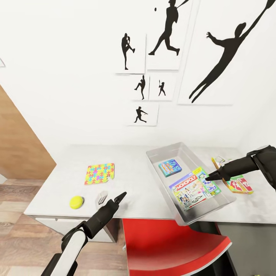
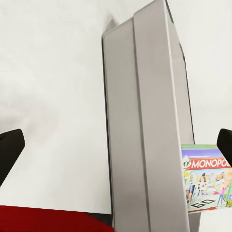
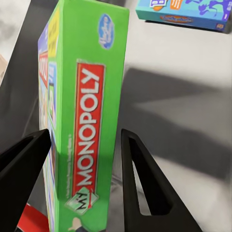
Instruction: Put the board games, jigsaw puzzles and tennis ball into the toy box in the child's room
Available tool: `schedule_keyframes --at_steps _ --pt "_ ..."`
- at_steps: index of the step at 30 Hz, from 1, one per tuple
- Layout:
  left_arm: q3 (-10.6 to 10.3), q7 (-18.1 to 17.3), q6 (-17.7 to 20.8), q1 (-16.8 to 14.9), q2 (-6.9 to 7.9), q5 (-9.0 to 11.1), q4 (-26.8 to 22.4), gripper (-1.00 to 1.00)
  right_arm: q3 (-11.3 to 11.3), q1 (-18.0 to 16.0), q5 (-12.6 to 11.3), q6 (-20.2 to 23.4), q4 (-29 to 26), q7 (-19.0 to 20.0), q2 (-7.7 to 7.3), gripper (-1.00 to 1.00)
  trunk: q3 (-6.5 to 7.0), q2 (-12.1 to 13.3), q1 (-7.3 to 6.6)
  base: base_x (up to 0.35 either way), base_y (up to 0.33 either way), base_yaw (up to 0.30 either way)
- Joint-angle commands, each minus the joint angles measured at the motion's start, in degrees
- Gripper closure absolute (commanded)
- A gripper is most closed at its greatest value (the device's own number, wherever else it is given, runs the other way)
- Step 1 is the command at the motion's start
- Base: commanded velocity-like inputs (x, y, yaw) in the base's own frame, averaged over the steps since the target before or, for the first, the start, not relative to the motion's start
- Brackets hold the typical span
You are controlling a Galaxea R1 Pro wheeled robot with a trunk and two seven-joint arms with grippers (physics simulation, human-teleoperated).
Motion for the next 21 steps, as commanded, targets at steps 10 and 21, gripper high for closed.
schedule_keyframes --at_steps 10,21 --pt "0.06 -0.03 0.3 -0.03 -0.01 0.32 0.02 -1.0 0.04 -0.09 0.36 0.65 -0.05 0.54 -0.16 1.0 -0.11 -0.11 0.03 0.0 0.0 0.0" --pt "0.06 -0.03 0.3 -0.03 0.0 0.32 0.05 -1.0 0.03 -0.09 0.37 2.19 -0.05 0.65 -1.06 1.0 -0.14 -0.11 0.03 0.0 0.0 0.0"
